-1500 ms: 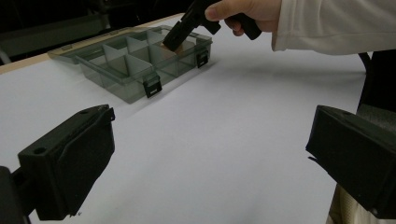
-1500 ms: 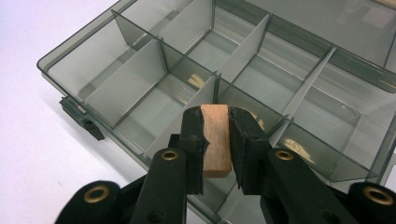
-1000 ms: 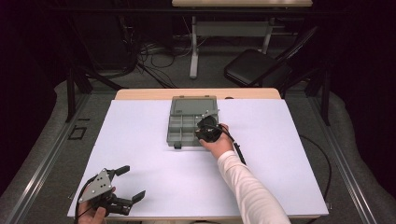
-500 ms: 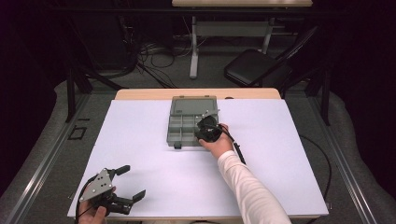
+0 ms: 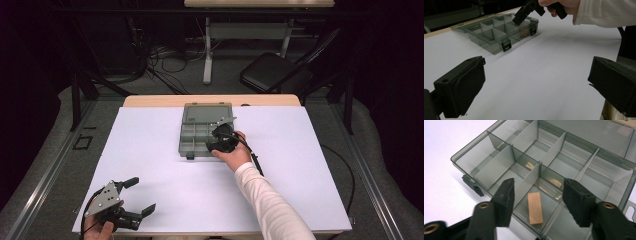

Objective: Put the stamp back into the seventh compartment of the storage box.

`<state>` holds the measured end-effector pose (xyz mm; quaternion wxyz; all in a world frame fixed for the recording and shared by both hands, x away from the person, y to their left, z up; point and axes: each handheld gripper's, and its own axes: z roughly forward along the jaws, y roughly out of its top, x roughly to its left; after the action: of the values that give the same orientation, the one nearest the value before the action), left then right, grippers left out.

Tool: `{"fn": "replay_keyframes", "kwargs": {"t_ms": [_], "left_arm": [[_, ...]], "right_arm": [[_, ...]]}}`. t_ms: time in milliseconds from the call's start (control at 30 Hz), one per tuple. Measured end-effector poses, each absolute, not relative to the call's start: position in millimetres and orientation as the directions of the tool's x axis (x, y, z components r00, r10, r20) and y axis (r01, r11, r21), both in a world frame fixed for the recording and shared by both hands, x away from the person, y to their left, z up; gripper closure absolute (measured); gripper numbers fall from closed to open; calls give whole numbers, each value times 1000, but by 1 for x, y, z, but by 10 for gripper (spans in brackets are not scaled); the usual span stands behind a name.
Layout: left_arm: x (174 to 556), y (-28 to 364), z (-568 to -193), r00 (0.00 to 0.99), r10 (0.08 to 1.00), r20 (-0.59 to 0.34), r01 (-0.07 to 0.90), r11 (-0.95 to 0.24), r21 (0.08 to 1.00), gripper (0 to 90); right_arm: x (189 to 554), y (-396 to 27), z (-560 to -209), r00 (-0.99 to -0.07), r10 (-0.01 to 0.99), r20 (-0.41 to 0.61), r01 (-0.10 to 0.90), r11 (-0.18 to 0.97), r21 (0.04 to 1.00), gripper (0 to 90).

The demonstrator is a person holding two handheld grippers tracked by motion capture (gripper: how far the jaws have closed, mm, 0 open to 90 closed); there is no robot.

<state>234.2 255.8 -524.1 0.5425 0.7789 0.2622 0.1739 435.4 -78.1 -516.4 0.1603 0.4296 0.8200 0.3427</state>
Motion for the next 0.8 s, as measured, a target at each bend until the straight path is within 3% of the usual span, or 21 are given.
{"fn": "replay_keyframes", "kwargs": {"t_ms": [300,467,800], "left_arm": [[234,255,-524,803,596,-12,220,-278,935,9],[234,256,-524,804,594,-10,218,-281,935,9],[234,255,-524,804,594,-13,219,-277,936,8]], "right_arm": [[426,-79,-509,-578,815,47,592,380,711,216],[420,-82,-507,-582,811,53,588,375,717,149],[403,-96,-500,-577,813,80,575,335,746,120]]}}
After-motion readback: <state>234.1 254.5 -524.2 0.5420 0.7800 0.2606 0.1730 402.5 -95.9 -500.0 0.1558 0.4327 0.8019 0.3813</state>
